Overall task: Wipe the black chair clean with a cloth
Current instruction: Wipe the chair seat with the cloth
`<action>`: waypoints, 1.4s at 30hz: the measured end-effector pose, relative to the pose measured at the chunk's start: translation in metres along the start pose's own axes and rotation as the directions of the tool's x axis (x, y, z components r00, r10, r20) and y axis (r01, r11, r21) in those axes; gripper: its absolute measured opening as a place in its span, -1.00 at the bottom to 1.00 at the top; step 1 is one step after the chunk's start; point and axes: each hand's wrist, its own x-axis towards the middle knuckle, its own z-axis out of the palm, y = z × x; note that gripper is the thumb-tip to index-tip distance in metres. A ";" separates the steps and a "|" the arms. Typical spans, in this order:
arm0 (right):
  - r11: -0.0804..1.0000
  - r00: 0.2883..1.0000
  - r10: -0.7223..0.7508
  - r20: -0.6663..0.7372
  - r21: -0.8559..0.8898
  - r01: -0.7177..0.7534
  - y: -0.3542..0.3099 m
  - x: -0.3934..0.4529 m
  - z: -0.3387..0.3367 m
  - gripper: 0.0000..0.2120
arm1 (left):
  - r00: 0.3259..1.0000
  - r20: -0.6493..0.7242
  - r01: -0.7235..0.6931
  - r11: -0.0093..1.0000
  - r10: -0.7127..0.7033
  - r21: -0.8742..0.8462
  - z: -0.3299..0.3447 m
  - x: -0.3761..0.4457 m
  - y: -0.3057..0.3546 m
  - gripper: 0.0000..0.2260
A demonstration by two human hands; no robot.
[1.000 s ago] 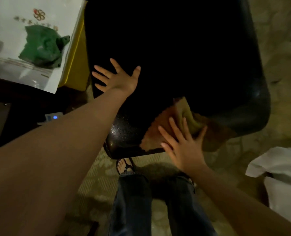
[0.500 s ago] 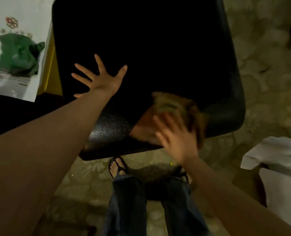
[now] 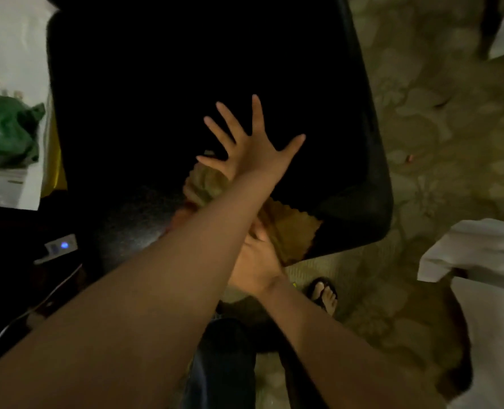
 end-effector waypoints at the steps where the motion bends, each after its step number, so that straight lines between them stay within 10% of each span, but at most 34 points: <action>1: 0.987 0.975 0.161 -0.150 0.018 -0.160 0.026 -0.016 -0.001 -0.58 | 1.000 0.014 -0.003 1.000 0.003 -0.002 0.005 0.001 0.005 -0.17; 3: 0.860 0.825 0.493 -0.276 0.009 -0.511 0.075 -0.044 -0.003 -0.56 | 0.999 0.029 0.018 1.000 -0.019 0.023 0.011 0.004 0.006 -0.18; 7: 0.392 0.288 0.897 -0.335 0.304 -0.868 0.104 -0.019 -0.019 -0.49 | 0.998 0.006 0.060 0.996 -0.060 0.063 0.015 0.006 0.007 -0.23; 9: 0.486 0.391 0.857 -0.336 0.274 -0.830 0.078 0.001 -0.017 -0.48 | 0.998 -0.045 0.045 0.995 -0.041 0.086 0.017 0.008 0.019 -0.28; 12: 0.830 0.793 0.556 -0.249 0.134 -0.541 0.029 -0.003 -0.001 -0.54 | 0.996 -0.090 -0.018 0.994 0.028 0.111 0.019 0.016 0.043 -0.33; 14: 0.874 0.844 0.486 -0.226 0.135 -0.467 0.034 -0.018 0.000 -0.60 | 0.996 -0.086 -0.009 0.995 0.017 0.097 0.016 0.028 0.050 -0.35; 21: 0.495 0.445 0.868 -0.219 0.323 -0.807 0.127 -0.033 -0.035 -0.47 | 0.992 -0.004 0.128 0.978 -0.129 0.165 0.010 0.050 0.029 -0.25; 31: 0.607 0.596 0.788 -0.157 0.362 -0.707 0.219 0.078 -0.088 -0.50 | 0.976 0.047 0.201 0.962 -0.213 0.183 0.004 0.055 0.040 -0.22; 42: 0.521 0.486 0.854 -0.186 0.323 -0.790 0.199 0.074 -0.075 -0.46 | 0.992 0.049 0.104 0.961 -0.121 0.255 0.008 0.046 0.026 -0.22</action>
